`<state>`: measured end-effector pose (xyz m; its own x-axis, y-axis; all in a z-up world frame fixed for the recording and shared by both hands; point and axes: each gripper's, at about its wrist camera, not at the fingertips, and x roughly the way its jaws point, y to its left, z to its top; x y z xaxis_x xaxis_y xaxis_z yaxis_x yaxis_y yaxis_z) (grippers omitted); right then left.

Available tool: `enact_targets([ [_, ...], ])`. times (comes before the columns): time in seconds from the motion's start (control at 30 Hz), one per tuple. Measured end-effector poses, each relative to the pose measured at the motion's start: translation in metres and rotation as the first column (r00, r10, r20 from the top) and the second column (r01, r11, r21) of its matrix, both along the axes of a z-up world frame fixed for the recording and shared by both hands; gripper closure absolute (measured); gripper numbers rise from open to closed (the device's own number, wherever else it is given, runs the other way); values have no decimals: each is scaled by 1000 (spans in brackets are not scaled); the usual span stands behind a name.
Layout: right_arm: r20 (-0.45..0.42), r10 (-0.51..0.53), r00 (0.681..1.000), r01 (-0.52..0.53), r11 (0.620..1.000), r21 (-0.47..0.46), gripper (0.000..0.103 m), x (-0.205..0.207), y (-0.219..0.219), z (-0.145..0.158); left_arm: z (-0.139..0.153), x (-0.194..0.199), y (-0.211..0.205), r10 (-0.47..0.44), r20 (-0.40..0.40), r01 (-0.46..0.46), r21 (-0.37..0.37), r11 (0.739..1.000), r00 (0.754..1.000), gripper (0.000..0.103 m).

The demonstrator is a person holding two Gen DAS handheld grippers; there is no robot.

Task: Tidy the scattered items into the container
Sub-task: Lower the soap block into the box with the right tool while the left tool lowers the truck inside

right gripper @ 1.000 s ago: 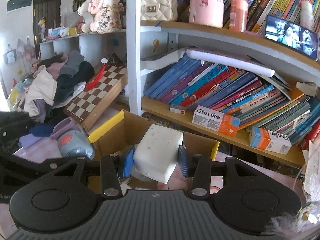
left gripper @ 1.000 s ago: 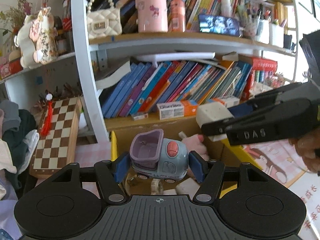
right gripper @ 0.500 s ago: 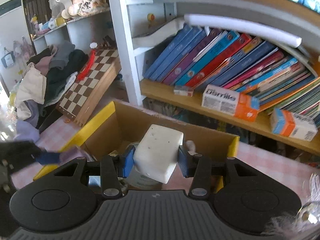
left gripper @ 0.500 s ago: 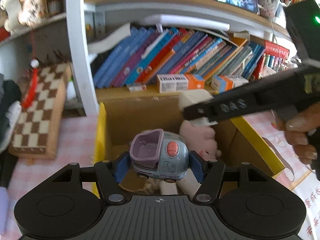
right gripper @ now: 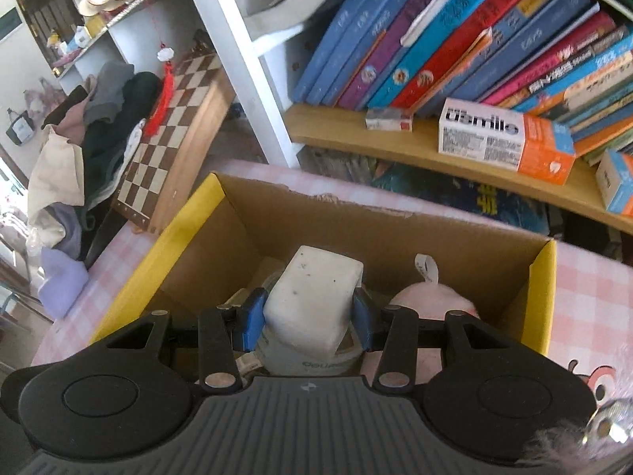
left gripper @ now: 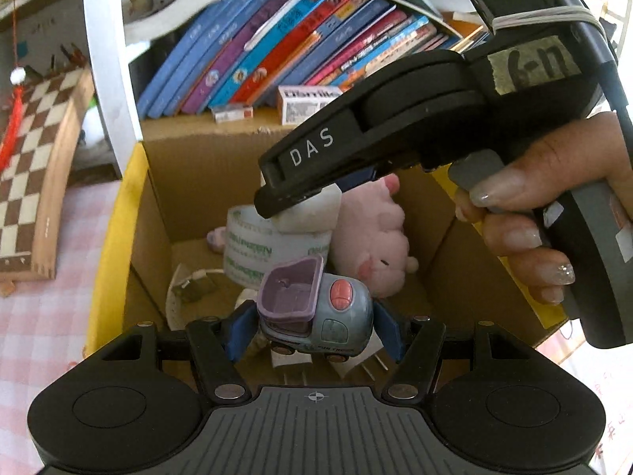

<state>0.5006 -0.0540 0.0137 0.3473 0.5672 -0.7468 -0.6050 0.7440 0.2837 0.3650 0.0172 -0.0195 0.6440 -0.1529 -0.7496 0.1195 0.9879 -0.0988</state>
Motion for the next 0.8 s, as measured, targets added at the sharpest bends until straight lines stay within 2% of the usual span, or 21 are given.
enact_targets([
  [0.2, -40, -22, 999, 23, 999, 26, 58, 7, -3, -7, -5, 5, -1, -4, -27, 4, 7, 1000, 1000, 39],
  [0.27, -37, -25, 999, 26, 999, 28, 54, 8, -4, -7, -6, 6, -2, -6, -35, 6, 8, 1000, 999, 38],
  [0.33, -32, -29, 999, 30, 999, 35, 46, 7, -6, -6, -6, 6, -2, -6, -38, 7, 10, 1000, 999, 37],
  [0.47, -21, -35, 999, 36, 998, 55, 39, 5, -10, -1, 0, 3, -3, 0, -9, 0, 34, 999, 1000, 33],
  [0.8, 7, -27, 1000, 26, 996, 83, 38, -12, -19, 11, 20, -14, -4, 18, 56, -21, 59, 998, 998, 32],
])
